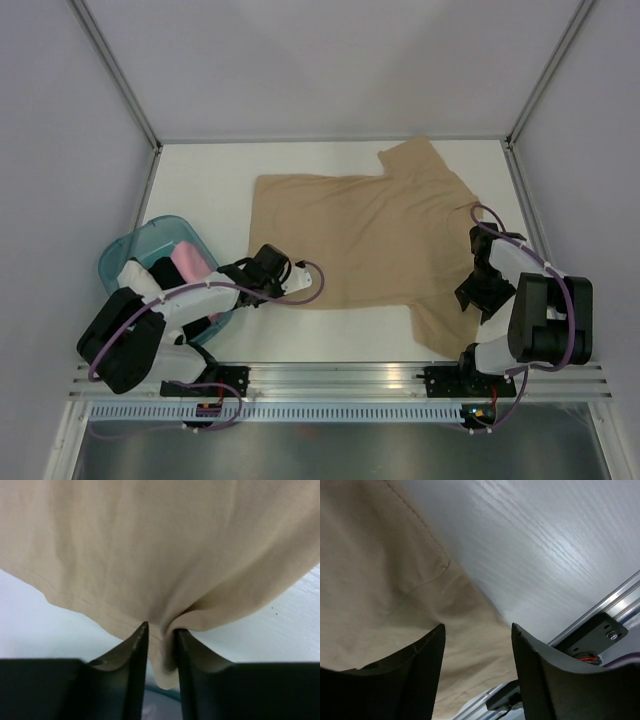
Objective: Roll the t-shirts
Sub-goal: Fold the tshirt
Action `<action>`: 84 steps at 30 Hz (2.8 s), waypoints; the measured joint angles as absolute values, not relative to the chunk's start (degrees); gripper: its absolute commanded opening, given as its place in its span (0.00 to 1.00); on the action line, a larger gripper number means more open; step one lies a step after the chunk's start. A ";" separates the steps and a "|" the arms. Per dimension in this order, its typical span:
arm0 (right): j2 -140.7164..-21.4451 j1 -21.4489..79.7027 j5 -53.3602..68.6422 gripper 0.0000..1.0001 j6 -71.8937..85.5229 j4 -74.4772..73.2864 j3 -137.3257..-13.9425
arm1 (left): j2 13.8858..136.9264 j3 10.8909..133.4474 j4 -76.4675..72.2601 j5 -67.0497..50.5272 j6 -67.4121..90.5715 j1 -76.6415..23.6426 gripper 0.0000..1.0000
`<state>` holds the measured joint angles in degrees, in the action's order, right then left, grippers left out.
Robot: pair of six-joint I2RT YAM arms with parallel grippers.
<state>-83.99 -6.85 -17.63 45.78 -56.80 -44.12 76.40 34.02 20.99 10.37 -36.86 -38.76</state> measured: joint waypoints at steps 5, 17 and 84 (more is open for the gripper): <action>-82.15 -6.76 -11.46 0.27 45.06 -51.09 -40.01 | 75.72 33.67 23.49 10.44 -36.95 -38.76 0.16; -79.90 -4.45 -11.92 0.51 44.99 -50.59 -39.99 | 73.38 33.82 27.81 10.52 -36.91 -38.76 0.02; -77.52 -3.84 -10.48 0.01 41.98 -50.13 -53.82 | 75.42 44.73 31.16 13.15 -36.38 -34.33 0.02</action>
